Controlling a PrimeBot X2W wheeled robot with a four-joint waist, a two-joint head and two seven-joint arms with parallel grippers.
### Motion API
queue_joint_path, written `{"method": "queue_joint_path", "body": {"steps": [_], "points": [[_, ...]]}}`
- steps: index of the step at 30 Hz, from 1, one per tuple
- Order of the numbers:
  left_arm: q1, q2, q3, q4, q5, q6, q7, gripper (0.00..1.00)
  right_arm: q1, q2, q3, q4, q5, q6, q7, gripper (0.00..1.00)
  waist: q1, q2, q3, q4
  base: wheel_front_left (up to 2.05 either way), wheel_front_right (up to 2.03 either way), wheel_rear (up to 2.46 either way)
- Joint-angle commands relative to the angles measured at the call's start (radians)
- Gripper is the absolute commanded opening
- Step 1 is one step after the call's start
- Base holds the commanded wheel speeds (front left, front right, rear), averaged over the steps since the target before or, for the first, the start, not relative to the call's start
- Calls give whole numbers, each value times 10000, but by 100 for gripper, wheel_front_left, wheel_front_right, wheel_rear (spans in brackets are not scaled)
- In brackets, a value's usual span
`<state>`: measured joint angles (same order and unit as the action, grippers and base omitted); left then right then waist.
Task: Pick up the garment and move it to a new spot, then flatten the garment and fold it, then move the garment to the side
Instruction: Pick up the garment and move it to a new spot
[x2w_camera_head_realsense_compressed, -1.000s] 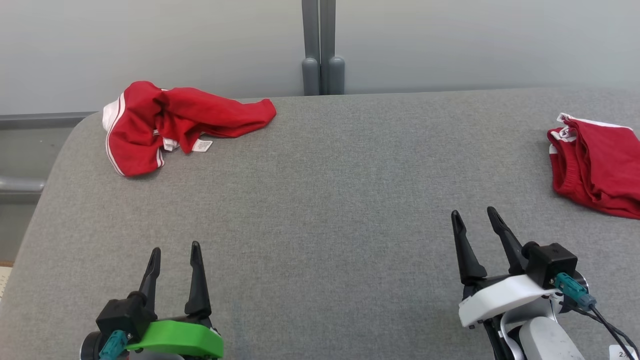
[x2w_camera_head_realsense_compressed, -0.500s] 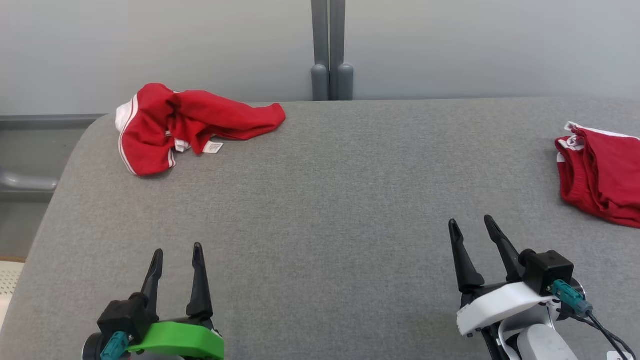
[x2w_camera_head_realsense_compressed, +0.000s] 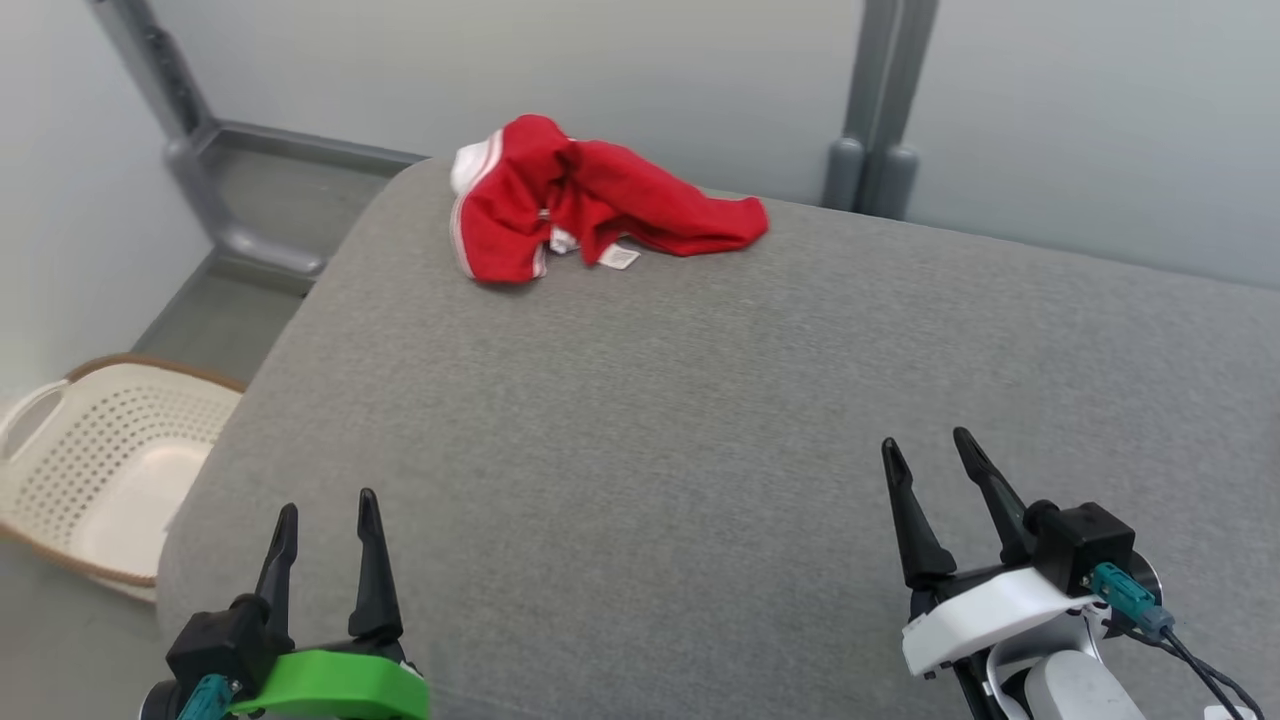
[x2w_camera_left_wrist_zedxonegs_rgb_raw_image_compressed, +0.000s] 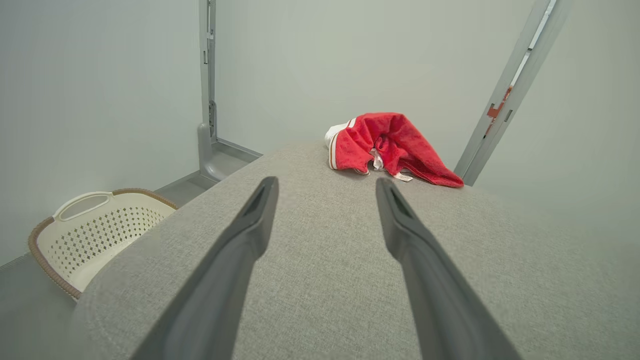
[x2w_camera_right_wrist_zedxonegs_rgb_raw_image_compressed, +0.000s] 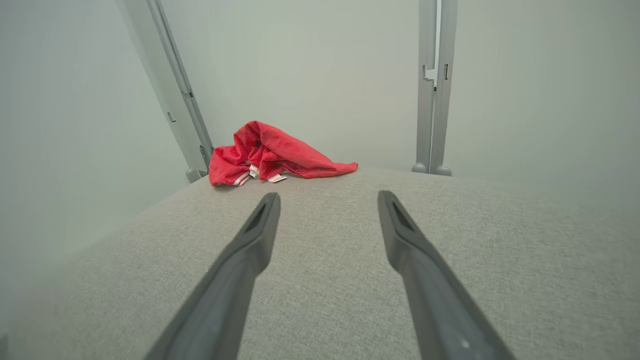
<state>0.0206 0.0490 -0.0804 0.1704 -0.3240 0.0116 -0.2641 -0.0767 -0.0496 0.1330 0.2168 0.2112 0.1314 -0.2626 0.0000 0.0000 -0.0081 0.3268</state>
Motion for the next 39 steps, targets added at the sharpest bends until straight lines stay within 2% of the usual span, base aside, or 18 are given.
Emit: {"method": "queue_joint_path", "body": {"steps": [1,4,16,23,27,29,35,39], "points": [[162,29,79,-49,25,18,-1,100,19,-16,45,-18,13,-12,-10,100,0,0,59,1769,0,0,0],[332,27,280,-249,-77,98,-1,100,-227,-15,294,2,8,-12,61,100,0,0,228,2037,0,0,0],[733,24,465,-679,-271,318,-1,100,-786,-28,693,304,-132,-14,92,100,0,0,519,2121,0,0,0],[289,68,582,-156,-51,-30,-1,100,-597,-27,179,-71,-350,-12,60,100,0,0,766,2068,0,0,0],[-318,251,735,29,-75,-229,-1,100,-776,-33,42,-394,-615,-12,206,100,0,0,1255,1642,0,0,0],[-847,203,805,156,-516,-512,139,100,-925,-33,-34,-568,-729,-14,288,100,0,0,1537,1395,0,0,0],[-3355,1310,984,123,-636,-897,929,100,-1555,-31,38,-1111,-1226,-12,581,100,0,0,2539,400,0,0,0],[-5150,2352,863,535,-183,-1032,1539,100,-2135,-31,162,-1513,-1430,-12,656,100,0,0,3250,-401,0,0,0]]}}
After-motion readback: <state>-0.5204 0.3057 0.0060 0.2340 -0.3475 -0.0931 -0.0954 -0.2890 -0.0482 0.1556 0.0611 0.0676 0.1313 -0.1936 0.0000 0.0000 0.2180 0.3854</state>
